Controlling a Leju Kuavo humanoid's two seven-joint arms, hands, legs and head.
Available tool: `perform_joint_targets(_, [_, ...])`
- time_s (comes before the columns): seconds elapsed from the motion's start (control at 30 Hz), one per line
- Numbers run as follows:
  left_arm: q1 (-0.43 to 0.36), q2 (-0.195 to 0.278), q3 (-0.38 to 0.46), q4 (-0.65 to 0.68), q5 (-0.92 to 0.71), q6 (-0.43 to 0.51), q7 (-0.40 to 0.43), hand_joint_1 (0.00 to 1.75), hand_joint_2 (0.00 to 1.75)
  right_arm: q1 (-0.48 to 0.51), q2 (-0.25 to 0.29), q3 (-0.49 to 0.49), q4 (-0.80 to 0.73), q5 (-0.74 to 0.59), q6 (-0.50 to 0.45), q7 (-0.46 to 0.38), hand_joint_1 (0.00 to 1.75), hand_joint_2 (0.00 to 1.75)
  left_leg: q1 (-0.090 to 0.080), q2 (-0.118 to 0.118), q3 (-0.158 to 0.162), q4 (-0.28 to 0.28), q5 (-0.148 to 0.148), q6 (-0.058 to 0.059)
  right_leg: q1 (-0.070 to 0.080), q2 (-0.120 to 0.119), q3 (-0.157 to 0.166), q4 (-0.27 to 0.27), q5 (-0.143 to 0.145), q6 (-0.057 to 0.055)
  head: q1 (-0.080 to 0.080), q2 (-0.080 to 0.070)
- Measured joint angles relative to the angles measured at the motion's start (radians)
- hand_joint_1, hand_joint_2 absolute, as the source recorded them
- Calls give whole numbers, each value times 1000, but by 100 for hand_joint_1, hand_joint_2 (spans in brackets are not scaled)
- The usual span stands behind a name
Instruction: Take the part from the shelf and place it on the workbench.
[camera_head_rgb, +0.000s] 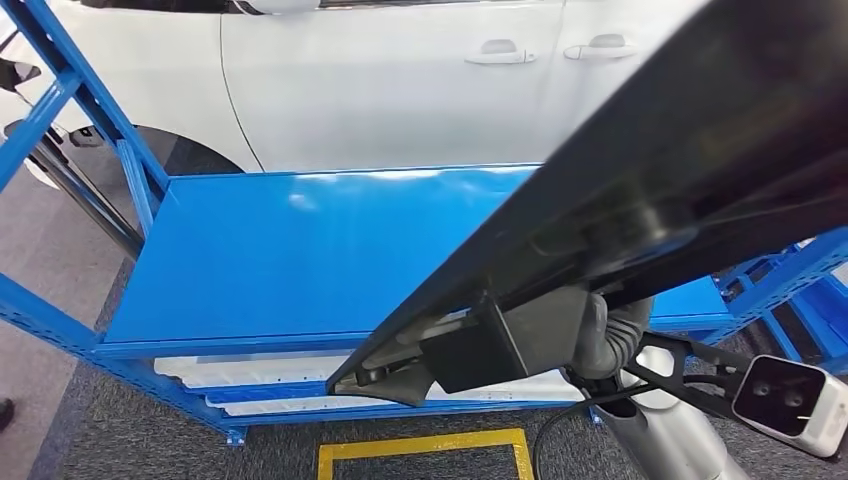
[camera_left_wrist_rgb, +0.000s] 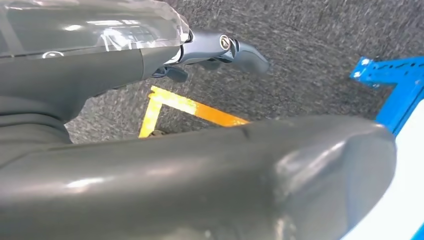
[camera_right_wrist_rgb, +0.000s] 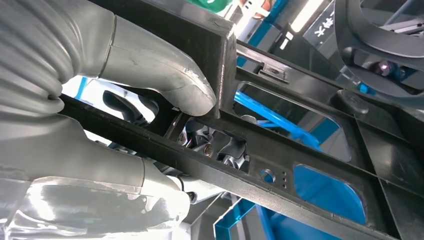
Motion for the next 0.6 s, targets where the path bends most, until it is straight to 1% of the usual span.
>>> perform_joint_targets(0.03, [1,1,1,0,0,5,3,0,0,3,-1,3,1,0,-2,-1,175,175,2,-1,-3,1,0,-6,-1,0,-3,-6,6,-6,0,0])
perform_joint_targets(0.07, [2,1,2,0,0,10,7,0,0,7,-2,7,2,3,-2,-2,175,175,3,-2,-9,10,-13,-12,-3,1,-9,-10,15,-13,0,0])
perform_joint_targets(0.1, [4,1,4,0,0,16,10,0,0,15,-2,10,4,8,2,-3,175,175,4,-4,-21,39,-44,-17,-5,0,-16,-15,26,-20,0,0])
perform_joint_targets(0.13, [5,1,6,0,0,23,14,0,0,25,-3,12,4,16,11,-4,175,175,6,-6,-38,89,-90,-21,-5,0,-25,-17,35,-26,0,0])
perform_joint_targets(0.17, [7,1,8,0,0,30,18,0,0,39,-3,13,5,25,25,-4,175,175,6,-6,-58,155,-140,-25,-4,0,-36,-17,44,-29,0,0])
perform_joint_targets(0.2, [8,1,9,0,0,36,23,0,0,54,-3,13,5,34,41,-4,175,175,7,-6,-75,222,-179,-28,-3,1,-48,-16,52,-30,0,0])
perform_joint_targets(0.23, [9,0,10,0,1,40,28,0,0,69,-3,13,5,41,57,-4,175,175,7,-6,-82,270,-196,-31,-2,1,-60,-16,61,-30,0,0])
perform_joint_targets(0.27, [10,0,11,0,0,44,32,0,0,82,-3,11,5,47,73,-4,175,175,8,-6,-73,287,-192,-32,-2,1,-71,-15,69,-29,0,0])
perform_joint_targets(0.3, [11,0,12,0,0,47,37,0,0,94,-3,8,6,50,87,-4,175,175,8,-7,-44,262,-171,-32,-2,2,-81,-14,76,-27,0,0])
perform_joint_targets(0.33, [11,0,12,0,0,50,40,0,0,104,-3,4,6,52,101,-4,175,175,10,-8,2,204,-145,-31,-2,3,-91,-12,83,-24,0,0])
perform_joint_targets(0.37, [11,-1,13,0,0,52,42,0,0,112,-3,-2,6,53,115,-4,175,175,10,-13,56,127,-131,-28,-1,4,-99,-9,89,-20,0,0])
perform_joint_targets(0.4, [11,0,13,0,0,53,43,0,0,118,-4,-8,6,53,128,-4,175,175,9,-18,105,55,-124,-23,-1,5,-105,-6,95,-16,0,0])
perform_joint_targets(0.43, [12,0,14,0,-1,54,43,0,0,122,-4,-14,6,52,140,-4,175,175,8,-23,135,6,-126,-18,0,6,-108,-5,101,-11,0,0])
perform_joint_targets(0.47, [12,0,14,0,-2,54,43,0,0,125,-4,-20,6,51,150,-4,175,175,5,-27,149,-20,-130,-12,-1,7,-111,-4,107,-5,0,0])
perform_joint_targets(0.53, [15,0,16,0,-4,52,44,0,0,128,-4,-32,10,46,161,-4,175,175,3,-23,142,-27,-119,2,-3,10,-114,-4,117,7,0,0])
perform_joint_targets(0.57, [15,1,16,0,-5,51,45,0,0,129,-4,-39,12,43,163,-4,175,175,4,-20,137,-30,-110,10,-5,10,-120,3,108,12,0,0])
perform_joint_targets(0.6, [15,1,16,0,-7,50,46,0,0,129,-4,-46,15,38,162,-4,175,175,5,-16,129,-32,-100,18,-6,11,-131,27,81,16,0,0])
